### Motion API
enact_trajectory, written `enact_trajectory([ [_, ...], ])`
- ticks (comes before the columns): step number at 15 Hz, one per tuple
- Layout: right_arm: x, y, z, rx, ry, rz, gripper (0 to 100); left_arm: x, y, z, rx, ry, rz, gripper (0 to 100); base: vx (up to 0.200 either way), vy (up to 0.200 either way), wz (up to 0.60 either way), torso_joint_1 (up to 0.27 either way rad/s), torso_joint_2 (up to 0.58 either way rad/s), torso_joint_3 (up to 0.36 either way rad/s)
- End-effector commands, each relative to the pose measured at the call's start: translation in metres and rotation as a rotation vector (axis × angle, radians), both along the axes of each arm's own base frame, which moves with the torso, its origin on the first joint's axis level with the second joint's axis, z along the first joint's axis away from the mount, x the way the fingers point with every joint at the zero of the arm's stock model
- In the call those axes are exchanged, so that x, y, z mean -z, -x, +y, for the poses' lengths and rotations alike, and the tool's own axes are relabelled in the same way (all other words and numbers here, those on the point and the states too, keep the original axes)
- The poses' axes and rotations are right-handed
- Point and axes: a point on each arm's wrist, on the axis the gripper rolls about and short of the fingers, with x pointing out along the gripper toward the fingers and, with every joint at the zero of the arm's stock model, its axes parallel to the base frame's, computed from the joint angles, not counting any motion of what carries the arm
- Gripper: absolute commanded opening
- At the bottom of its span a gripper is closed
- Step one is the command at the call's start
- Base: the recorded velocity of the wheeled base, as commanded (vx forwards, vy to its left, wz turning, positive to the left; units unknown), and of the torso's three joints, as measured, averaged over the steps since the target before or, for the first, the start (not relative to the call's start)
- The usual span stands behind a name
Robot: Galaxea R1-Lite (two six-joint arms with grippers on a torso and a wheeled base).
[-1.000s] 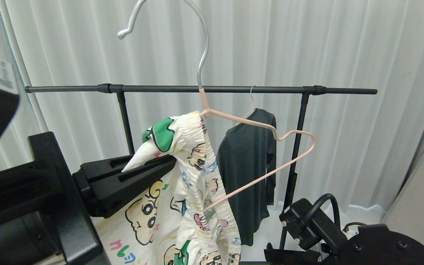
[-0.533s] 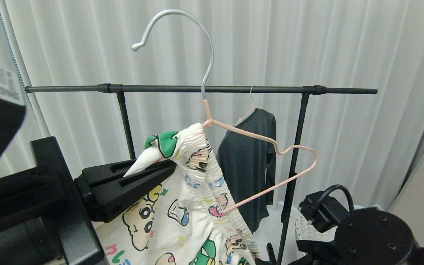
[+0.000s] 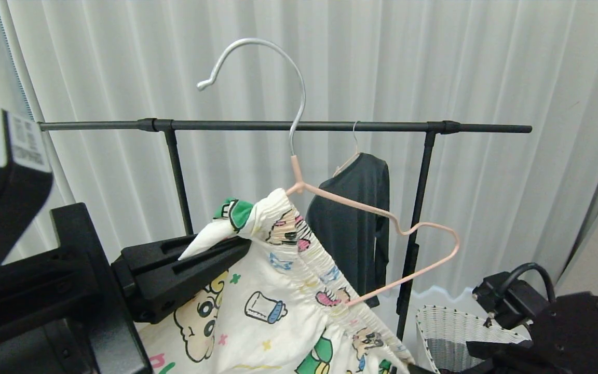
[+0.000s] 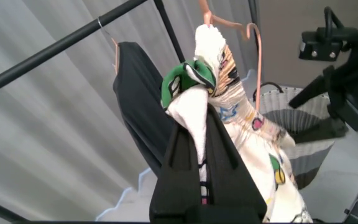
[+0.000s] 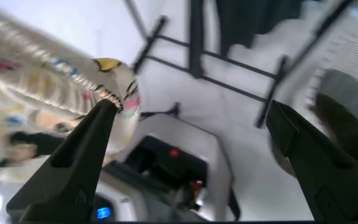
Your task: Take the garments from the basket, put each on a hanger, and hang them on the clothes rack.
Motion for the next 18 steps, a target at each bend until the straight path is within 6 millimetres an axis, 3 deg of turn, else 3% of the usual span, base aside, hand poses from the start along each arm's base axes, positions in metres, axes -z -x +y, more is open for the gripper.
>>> enact_trajectory([
  [1,0.000,-0.018,-0.021,0.110,0.042,-0.026,100,0.003,0.001,0.002,-0.002,-0.003,0.001,0,0.000,0.000,0.00,0.000,0.00,0.000],
  [3,-0.005,-0.039,-0.043,0.195,0.096,-0.071,100,0.012,0.005,0.002,0.033,-0.028,0.017,0,0.000,0.000,0.00,0.000,0.00,0.000],
  [5,-0.012,-0.048,-0.053,0.209,0.079,-0.110,100,0.023,0.006,0.003,0.052,-0.060,0.037,0,0.000,0.000,0.00,0.000,0.00,0.000],
  [8,-0.025,-0.023,-0.046,0.055,-0.016,-0.130,100,0.016,-0.002,-0.004,0.030,-0.014,0.022,0,0.000,0.000,0.00,0.000,0.00,0.000],
  [11,-0.032,0.003,-0.026,-0.053,-0.157,-0.078,100,0.011,-0.008,-0.011,0.021,0.029,-0.011,0,0.000,0.000,0.00,0.000,0.00,0.000],
  [13,-0.047,0.019,0.000,-0.170,-0.293,-0.074,100,0.005,-0.010,-0.014,0.020,0.044,-0.017,0,0.000,0.000,0.00,0.000,0.00,0.000],
  [15,-0.052,0.011,0.028,-0.182,-0.399,-0.130,100,0.002,-0.011,-0.016,0.023,0.052,-0.022,0,0.000,0.000,0.00,0.000,0.00,0.000],
  [18,-0.054,0.006,0.048,-0.198,-0.456,-0.154,100,-0.002,-0.011,-0.017,0.023,0.064,-0.029,0,0.000,0.000,0.00,0.000,0.00,0.000],
])
